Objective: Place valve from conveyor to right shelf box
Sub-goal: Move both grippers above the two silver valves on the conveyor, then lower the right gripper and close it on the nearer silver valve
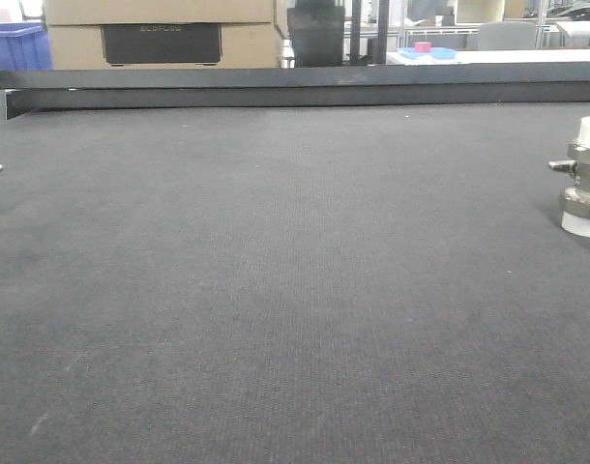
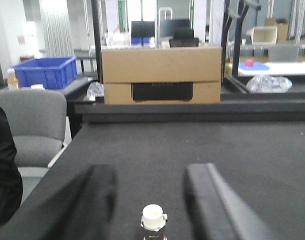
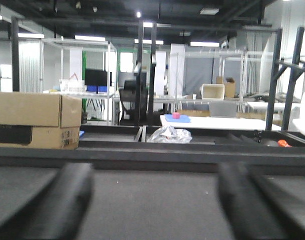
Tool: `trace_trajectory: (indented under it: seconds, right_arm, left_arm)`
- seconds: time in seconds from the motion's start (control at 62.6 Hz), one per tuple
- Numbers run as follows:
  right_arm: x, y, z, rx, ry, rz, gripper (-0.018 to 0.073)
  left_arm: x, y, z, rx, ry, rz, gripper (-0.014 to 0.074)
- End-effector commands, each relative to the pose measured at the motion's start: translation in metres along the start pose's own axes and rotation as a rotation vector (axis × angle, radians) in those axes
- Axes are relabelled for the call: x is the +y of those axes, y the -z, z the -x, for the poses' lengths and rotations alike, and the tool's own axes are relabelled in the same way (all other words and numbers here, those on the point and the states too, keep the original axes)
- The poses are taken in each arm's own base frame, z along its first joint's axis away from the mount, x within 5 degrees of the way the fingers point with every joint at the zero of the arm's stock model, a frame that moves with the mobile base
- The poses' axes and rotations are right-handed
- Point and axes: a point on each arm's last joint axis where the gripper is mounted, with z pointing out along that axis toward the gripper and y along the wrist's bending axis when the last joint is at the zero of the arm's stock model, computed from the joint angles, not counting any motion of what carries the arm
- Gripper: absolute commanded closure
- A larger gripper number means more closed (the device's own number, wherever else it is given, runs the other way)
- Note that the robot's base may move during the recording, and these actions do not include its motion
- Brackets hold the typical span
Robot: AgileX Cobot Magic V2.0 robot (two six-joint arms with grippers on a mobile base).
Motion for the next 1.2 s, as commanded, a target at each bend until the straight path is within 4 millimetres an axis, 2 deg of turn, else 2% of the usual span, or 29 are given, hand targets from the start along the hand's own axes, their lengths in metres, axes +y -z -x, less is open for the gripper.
trace_trajectory:
  seconds: [0.0, 0.112, 0.224, 0.367, 0.495, 0.623, 0.767, 0.894, 1.182]
  right_arm:
    - [0.0, -0.012, -0.003, 0.059, 0.015, -0.004, -0.002]
    - [-0.002, -0.027, -0.012, 0.148, 0.066, -0.01, -0.001]
    - [-0.002, -0.044, -0.009, 0.221, 0.082, -0.01, -0.001]
    - [-0.002, -0.076, 0.004, 0.475, 0.08, -0.002, -0.001]
    - [0.006, -0.115, 0.017, 0.65, 0.083, 0.051, -0.001]
    - [0.018, -0.154, 0.017, 0.791, 0.094, 0.11, -0.001]
    - [0.025, -0.194, 0.003, 0.996, 0.103, 0.126, -0.001]
    - [0.029, -0.227, -0.018, 1.17, 0.109, 0.124, -0.001]
    - [0.035, -0.278, -0.07, 1.381, 0.057, 0.114, -0.001]
  left_arm:
    - [0.001, -0.012, 0.007, 0.058, -0.002, -0.002, 0.0183]
    - [-0.003, -0.021, 0.008, 0.081, -0.003, -0.041, 0.0073]
    - [-0.007, -0.023, 0.007, 0.093, -0.001, -0.086, -0.0004]
    - [-0.008, -0.026, 0.006, 0.106, 0.01, -0.093, -0.0005]
    - [-0.008, -0.026, 0.006, 0.106, 0.01, -0.095, -0.0005]
    - [-0.009, -0.026, 0.006, 0.105, 0.009, -0.111, -0.0005]
    - [-0.009, -0.026, 0.006, 0.105, 0.009, -0.114, -0.0005]
    - [-0.009, -0.026, 0.006, 0.105, 0.009, -0.114, -0.0005]
    - [-0.009, -0.026, 0.006, 0.105, 0.009, -0.114, -0.0005]
